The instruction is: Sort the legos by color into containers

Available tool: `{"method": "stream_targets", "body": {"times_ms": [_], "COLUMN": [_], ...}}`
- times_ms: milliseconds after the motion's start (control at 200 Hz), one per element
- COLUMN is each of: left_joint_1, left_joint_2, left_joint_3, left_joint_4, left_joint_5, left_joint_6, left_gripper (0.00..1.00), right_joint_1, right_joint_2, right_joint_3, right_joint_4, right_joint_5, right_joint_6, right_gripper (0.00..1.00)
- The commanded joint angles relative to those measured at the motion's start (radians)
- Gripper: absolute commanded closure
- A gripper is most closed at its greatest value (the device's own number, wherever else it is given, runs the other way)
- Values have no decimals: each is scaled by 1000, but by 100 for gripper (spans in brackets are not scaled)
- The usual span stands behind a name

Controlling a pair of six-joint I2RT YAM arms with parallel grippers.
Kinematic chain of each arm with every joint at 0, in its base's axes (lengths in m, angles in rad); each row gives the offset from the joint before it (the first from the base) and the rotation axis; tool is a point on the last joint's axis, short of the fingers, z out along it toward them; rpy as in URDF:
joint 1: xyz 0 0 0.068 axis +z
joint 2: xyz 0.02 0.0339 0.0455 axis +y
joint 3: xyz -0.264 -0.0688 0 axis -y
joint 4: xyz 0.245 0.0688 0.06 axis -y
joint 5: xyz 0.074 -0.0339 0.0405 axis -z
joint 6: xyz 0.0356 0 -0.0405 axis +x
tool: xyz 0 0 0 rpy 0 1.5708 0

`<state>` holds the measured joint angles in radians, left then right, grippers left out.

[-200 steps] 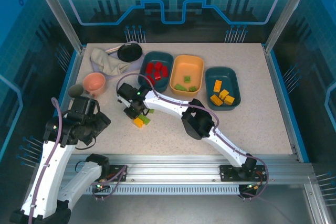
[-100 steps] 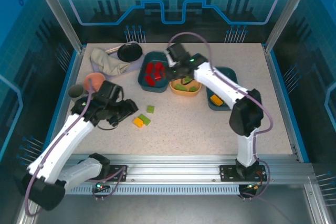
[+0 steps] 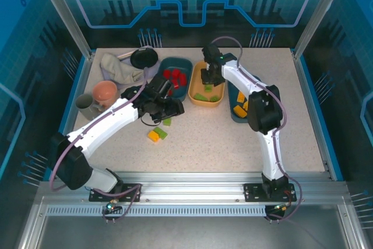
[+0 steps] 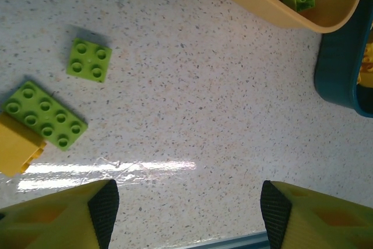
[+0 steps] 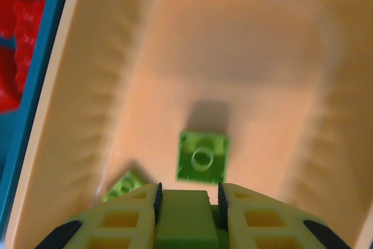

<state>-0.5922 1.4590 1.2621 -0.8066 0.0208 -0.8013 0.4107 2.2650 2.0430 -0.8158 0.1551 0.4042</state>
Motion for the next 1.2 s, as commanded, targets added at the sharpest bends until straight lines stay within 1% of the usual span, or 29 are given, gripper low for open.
{"method": "stream_targets", "body": {"times_ms": [0, 105, 220, 355, 455, 555, 640, 700, 735, 880, 980, 1045, 1195], "left_joint_1": [-22, -27, -27, -25, -17, 10, 46, 74, 85, 108, 126, 132, 135], "left_joint_2": [33, 47, 65, 104, 137, 163, 180, 200, 217, 304, 351, 377, 433], "left_joint_3": [34, 35, 46, 64, 69, 57, 39, 35, 39, 52, 39, 33, 40], "left_joint_4": [-7, -21, -61, -103, -114, -114, -101, -85, -79, -67, -38, -19, 16], "left_joint_5": [-26, -45, -86, -119, -125, -128, -117, -96, -89, -104, -91, -88, -86], "left_joint_6": [41, 51, 76, 113, 148, 170, 182, 201, 215, 268, 281, 291, 322], "left_gripper": [31, 31, 30, 28, 27, 26, 25, 24, 24, 25, 26, 26, 30], "right_joint_1": [-23, -32, -45, -53, -52, -47, -36, -25, -17, 29, 58, 77, 108], "right_joint_2": [105, 189, 273, 313, 286, 236, 154, 70, -13, -338, -545, -661, -862], "right_joint_3": [142, 243, 349, 415, 416, 411, 370, 295, 238, -156, -428, -602, -859], "right_joint_4": [-67, -88, -128, -145, -143, -158, -155, -124, -94, 94, 218, 283, 336], "right_joint_5": [27, 29, 0, -53, -88, -100, -92, -85, -82, -95, -155, -206, -308], "right_joint_6": [9, 5, 11, 7, 2, -4, -10, -16, -18, -25, -10, -5, 18], "right_gripper": [78, 76, 74, 68, 60, 50, 48, 48, 48, 49, 47, 45, 43]}}
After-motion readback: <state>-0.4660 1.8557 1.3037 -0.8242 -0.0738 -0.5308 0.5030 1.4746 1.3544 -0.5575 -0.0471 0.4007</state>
